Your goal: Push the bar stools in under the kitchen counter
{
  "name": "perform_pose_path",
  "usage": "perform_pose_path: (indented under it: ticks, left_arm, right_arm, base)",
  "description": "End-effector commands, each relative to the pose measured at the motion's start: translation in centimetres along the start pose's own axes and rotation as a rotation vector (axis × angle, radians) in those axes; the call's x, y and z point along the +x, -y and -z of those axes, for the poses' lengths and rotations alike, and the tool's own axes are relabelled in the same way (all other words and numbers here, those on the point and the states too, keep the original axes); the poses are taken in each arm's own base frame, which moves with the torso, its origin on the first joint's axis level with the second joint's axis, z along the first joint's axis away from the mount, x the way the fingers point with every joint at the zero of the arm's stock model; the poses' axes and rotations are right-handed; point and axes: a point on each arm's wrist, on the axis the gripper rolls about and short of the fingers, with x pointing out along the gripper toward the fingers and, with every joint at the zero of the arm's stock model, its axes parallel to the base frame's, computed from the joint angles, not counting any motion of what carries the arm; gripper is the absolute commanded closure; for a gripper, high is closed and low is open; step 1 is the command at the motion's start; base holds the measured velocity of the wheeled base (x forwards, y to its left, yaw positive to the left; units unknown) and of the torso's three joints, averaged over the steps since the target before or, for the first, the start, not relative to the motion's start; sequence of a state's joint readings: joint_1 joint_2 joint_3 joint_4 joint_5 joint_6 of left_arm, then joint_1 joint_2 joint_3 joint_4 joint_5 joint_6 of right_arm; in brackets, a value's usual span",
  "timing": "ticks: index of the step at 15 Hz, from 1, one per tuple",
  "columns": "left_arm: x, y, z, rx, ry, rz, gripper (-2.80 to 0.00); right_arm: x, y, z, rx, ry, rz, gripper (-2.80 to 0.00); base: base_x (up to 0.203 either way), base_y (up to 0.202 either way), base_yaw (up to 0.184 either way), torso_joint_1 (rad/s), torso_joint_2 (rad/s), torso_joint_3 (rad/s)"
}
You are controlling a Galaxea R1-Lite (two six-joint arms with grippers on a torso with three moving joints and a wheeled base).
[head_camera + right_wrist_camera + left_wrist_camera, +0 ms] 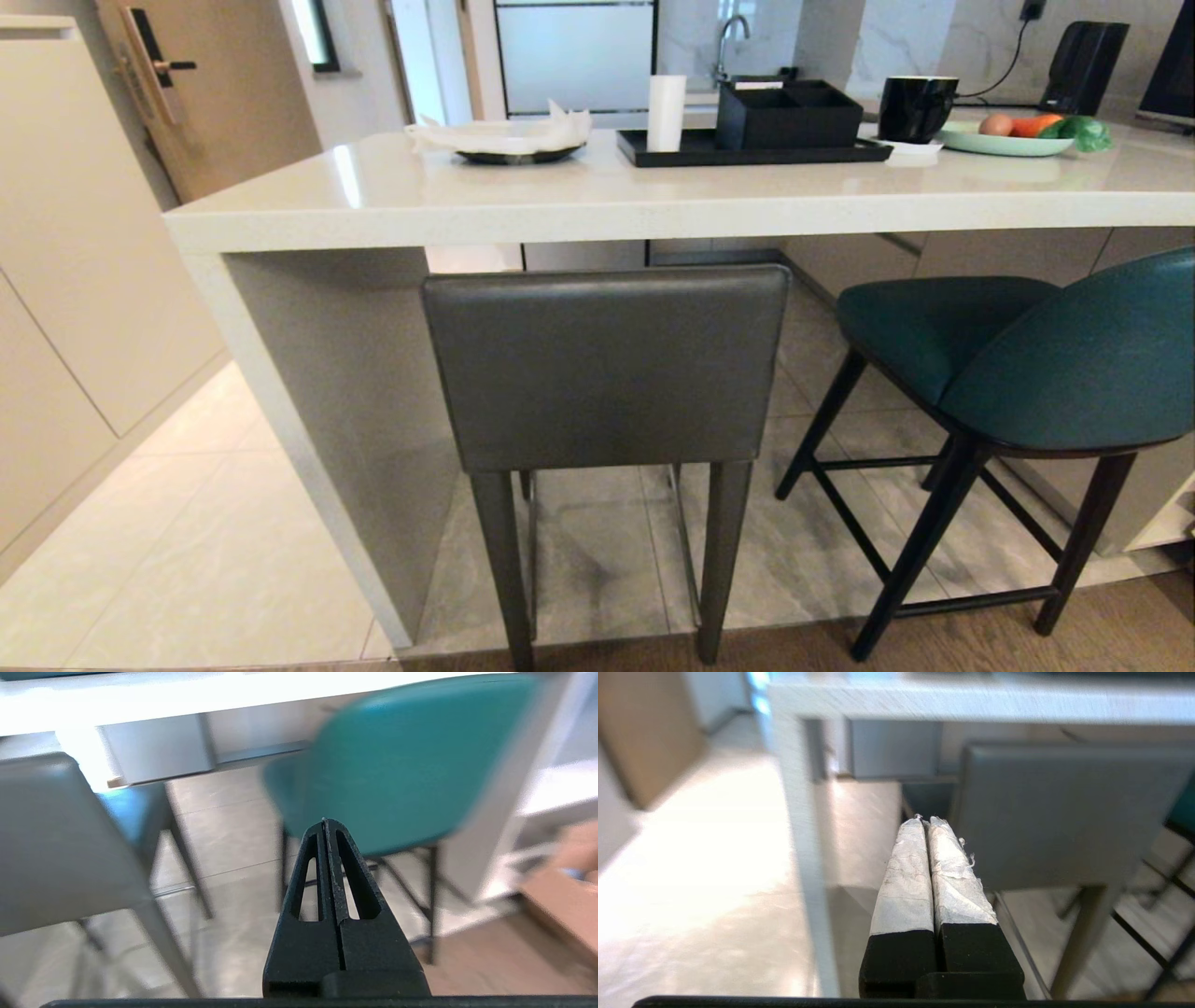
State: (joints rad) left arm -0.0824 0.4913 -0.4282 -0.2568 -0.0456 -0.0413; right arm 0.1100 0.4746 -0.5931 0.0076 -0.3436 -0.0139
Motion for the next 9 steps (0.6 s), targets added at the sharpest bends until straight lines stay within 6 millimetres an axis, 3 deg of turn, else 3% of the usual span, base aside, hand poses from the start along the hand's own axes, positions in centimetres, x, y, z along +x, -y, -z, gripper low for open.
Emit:
perform_pose_path:
  ticks: [1,3,6,9]
  left_arm:
    - [-3.7,0.3,-0.6,0.008,0.091,-0.017,0.00]
    - [-5.3,0.4,0.8,0.011,0.069,-0.022,0.00]
    - [-6.8,0.5,5.2,0.069,0.044,-0.003,0.00]
    - [-6.9,0.3,11.3,0.095,-0.096,0.004,0.00]
  right_arm:
    - [-3.6,1.0,0.4,0.008,0.095,0.057,0.00]
    - [-5.5,1.4,1.8,-0.019,0.118,0.079,0.00]
    - [-8.2,1.8,4.9,-0.071,0.156,0.029,0.00]
    - [-7.7,1.5,7.7,-0.131,0.096,-0.024,0.00]
  base:
    - [0.000,0.000,0.000,0.000,0.00,0.000]
    - [0.000,0.000,0.000,0.000,0.00,0.000]
    - [0.000,0.000,0.000,0.000,0.00,0.000]
    - [0.000,0.000,0.000,0.000,0.00,0.000]
